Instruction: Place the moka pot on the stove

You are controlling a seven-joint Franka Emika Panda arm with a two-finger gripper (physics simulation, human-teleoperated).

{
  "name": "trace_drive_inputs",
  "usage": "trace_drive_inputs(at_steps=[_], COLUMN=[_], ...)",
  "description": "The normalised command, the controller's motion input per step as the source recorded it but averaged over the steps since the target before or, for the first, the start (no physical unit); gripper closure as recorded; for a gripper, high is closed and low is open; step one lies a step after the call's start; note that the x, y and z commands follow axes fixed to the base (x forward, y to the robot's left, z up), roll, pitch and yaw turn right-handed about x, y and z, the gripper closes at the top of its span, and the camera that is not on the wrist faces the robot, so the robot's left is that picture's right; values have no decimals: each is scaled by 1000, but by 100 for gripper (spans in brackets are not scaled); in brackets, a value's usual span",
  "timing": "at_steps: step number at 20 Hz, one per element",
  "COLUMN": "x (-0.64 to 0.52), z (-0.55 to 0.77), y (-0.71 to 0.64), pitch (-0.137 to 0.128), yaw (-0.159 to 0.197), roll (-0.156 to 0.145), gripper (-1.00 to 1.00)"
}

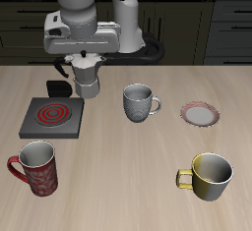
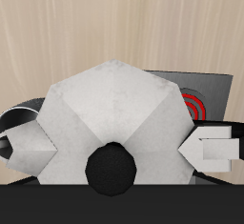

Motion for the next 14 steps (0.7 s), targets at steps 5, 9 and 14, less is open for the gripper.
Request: trace_drive_inputs(at_steps=[5, 9, 14], x=[-158, -162, -105], z=[-45, -71, 59], y=[-248, -369, -226], pitch=[12, -9, -44], yaw=[-11, -25, 1], roll=[0, -31, -13], gripper=[100, 100, 100])
